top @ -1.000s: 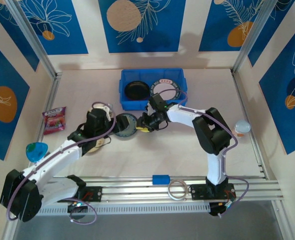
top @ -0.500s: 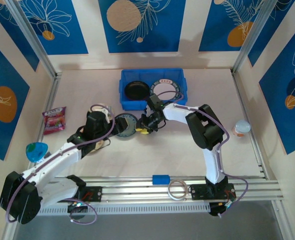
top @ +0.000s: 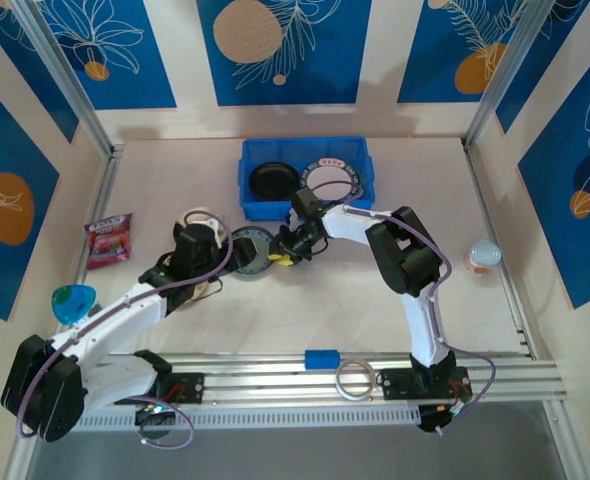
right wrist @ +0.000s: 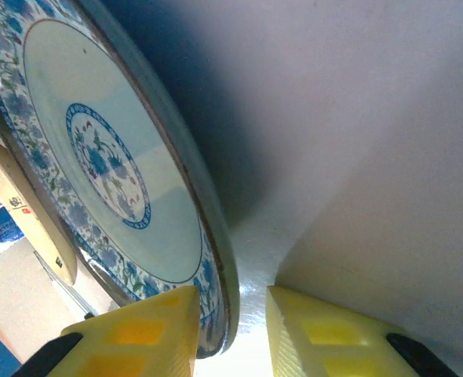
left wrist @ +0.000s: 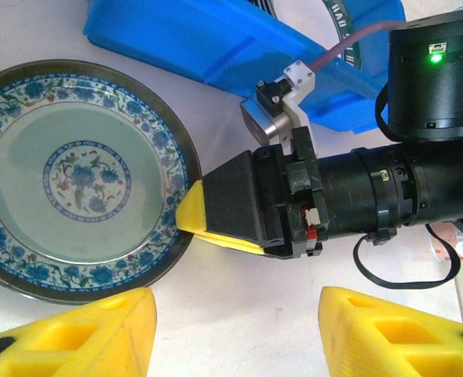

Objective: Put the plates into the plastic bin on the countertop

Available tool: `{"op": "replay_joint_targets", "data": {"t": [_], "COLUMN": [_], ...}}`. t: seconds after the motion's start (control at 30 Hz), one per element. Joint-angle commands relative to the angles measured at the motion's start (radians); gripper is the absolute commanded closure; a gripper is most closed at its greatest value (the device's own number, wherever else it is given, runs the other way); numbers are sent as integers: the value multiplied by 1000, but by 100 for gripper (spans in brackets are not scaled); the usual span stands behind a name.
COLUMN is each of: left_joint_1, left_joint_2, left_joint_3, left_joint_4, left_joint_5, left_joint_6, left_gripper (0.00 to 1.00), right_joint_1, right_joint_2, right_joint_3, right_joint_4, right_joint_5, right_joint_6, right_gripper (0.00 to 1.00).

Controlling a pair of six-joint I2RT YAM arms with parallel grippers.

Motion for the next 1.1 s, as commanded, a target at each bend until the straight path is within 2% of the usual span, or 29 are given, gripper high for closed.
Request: {"op": "replay_joint_targets", "data": {"t": [0.0,0.3,0.77,1.07], "left_joint_1": [0,5,14,25], "left_joint_2": [-4,1,-11,-25], "left_joint_3": [-7,-16,-21,12], "left_joint_4": [20,18,-2,-44], "left_joint_5": [-13,-20,-29,-36], "left_joint_6": [-1,10,20,47], "left_gripper": [43,43,44,44], "right_joint_1": [-5,-13,-15,-12], "right_joint_2": [39,55,7,-108], "right_joint_3": [32,16,-21,-91], "right_joint_4": [-28,9,10,-19], "right_joint_5": [-15,-10,0,-6], "right_joint_6": [22,51,49,30], "right_gripper": [71,76,98,100]}}
